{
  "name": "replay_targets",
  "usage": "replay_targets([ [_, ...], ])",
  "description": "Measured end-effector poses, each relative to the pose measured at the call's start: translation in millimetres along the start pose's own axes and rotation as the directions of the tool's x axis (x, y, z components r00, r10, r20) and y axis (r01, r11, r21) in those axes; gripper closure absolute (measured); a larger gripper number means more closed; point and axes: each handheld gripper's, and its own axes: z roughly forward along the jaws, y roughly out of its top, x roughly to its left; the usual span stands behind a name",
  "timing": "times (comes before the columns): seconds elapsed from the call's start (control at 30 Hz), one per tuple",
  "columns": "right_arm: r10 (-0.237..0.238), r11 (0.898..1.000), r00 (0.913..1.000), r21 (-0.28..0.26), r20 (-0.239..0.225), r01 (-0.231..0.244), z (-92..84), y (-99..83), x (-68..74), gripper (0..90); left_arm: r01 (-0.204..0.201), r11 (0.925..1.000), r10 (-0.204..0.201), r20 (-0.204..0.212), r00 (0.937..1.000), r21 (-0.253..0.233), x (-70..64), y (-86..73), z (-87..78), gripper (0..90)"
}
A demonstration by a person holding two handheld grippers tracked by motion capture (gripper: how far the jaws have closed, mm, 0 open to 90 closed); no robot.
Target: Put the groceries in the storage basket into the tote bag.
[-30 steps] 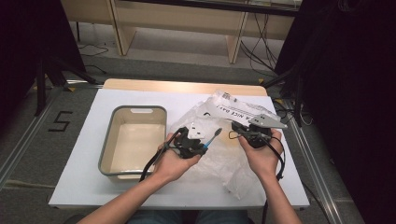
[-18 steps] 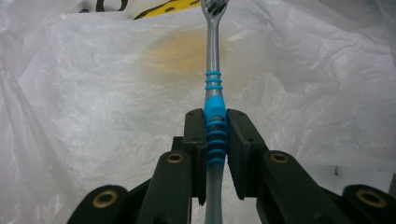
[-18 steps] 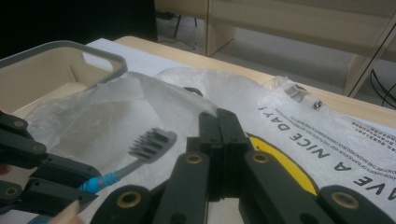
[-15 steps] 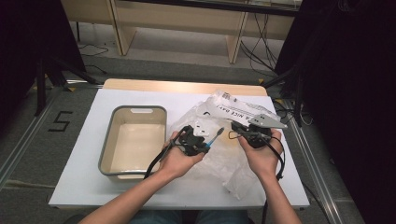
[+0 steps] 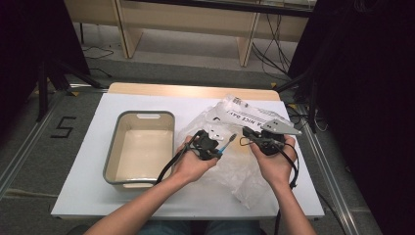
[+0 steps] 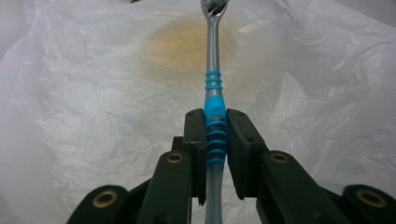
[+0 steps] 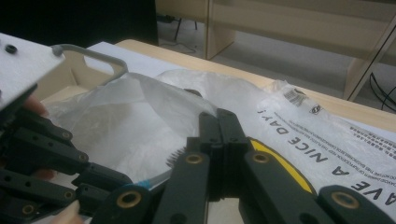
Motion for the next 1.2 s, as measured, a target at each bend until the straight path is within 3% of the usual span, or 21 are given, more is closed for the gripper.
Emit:
replay_targets([
  [0.27,-0.001,1.0,0.9999,0.004,-0.013,0.001,1.3,0.4,3.1,90.0,0.025,0.9993,-0.025,-0.014,0.9996,0.026,1.5,5.9,10.3,78.2],
  [0.63,-0.004,1.0,0.9998,0.011,-0.021,0.005,3.3,-1.3,3.8,90.0,0.032,0.998,-0.03,-0.027,0.9992,0.055,1.3,14.5,24.1,78.2],
  [1.07,-0.008,0.999,0.9994,0.032,-0.034,0.009,7.3,-4.1,7.0,90.0,0.032,0.9989,-0.031,-0.045,0.9985,0.035,0.0,25.1,31.9,78.1],
  [1.2,-0.005,0.999,0.9994,0.034,-0.036,0.006,7.8,-4.9,6.7,90.0,0.014,0.9995,-0.013,-0.045,0.9989,0.03,-1.1,26.8,34.2,78.1],
])
